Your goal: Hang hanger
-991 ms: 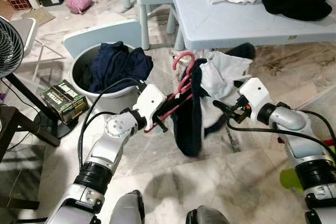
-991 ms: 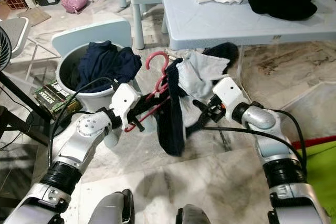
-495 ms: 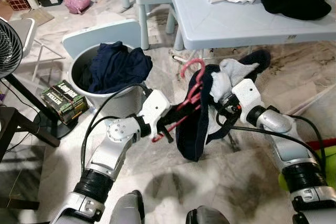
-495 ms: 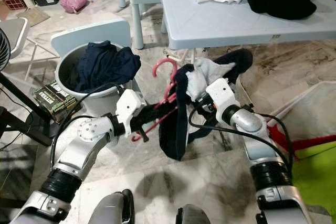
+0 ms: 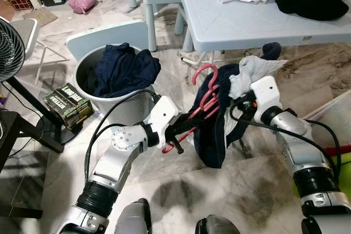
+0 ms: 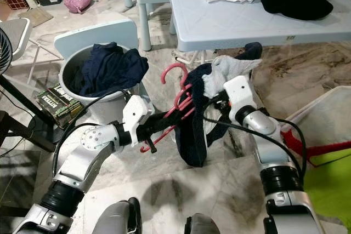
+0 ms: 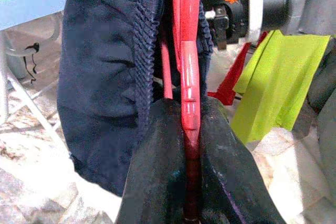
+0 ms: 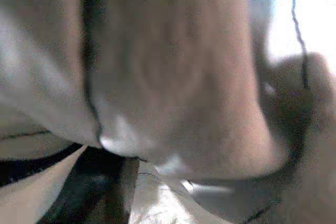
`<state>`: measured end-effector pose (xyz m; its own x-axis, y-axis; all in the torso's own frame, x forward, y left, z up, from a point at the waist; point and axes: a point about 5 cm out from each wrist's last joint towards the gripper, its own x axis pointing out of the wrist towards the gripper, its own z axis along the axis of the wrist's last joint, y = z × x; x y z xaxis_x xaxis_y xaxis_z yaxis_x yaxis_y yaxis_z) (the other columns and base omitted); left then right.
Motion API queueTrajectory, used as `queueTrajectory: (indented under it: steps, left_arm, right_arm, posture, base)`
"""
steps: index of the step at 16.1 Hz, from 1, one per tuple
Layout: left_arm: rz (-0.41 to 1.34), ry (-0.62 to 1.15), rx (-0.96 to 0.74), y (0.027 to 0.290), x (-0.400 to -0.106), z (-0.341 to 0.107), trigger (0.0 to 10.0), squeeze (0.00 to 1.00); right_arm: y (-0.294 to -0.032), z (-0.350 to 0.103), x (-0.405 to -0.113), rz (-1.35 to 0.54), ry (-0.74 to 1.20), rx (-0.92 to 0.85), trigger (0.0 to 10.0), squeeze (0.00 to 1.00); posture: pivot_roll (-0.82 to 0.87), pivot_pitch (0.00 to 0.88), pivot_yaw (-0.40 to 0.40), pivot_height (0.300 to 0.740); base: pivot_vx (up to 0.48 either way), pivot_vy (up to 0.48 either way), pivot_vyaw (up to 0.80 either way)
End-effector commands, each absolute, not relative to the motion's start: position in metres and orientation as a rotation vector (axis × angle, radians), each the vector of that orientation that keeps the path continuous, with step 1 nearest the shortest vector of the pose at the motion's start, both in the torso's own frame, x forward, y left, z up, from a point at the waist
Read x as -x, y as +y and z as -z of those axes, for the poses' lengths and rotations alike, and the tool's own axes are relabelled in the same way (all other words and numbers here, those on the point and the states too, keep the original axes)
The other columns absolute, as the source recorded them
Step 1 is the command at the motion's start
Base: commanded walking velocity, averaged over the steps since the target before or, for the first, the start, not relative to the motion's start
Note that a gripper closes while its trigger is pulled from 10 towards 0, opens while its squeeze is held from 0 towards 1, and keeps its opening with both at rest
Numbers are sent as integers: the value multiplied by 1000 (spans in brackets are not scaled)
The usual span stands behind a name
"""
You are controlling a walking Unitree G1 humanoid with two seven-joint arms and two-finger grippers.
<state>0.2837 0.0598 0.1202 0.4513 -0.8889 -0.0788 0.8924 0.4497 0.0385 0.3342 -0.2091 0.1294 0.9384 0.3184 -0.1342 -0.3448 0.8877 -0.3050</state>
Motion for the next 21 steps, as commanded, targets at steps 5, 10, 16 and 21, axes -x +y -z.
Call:
queueTrajectory:
  steps: [5, 10, 16, 21]
  left_arm:
    - [1153, 21, -81, 53, -279, -127, 0, 0]
    - [1141, 25, -91, 55, -279, -126, 0, 0]
    - [1046, 64, -204, 70, -281, -115, 0, 0]
    - [1048, 133, -261, 80, -269, -103, 0, 0]
  right_arm:
    - [-214, -139, -338, -293, 40, 300, 0, 0]
    - [-215, -140, -340, -279, 30, 283, 0, 0]
    - [-235, -168, -347, -46, -104, 185, 0, 0]
    - [-260, -198, -356, 219, -180, 98, 0, 0]
  posture:
    - [-34, 137, 10, 740]
    - [-37, 134, 6, 740]
    - [-33, 132, 5, 740]
    - [-25, 124, 0, 740]
  base:
    - [0, 0, 0]
    - [0, 0, 0]
    - [0, 0, 0]
    - [0, 0, 0]
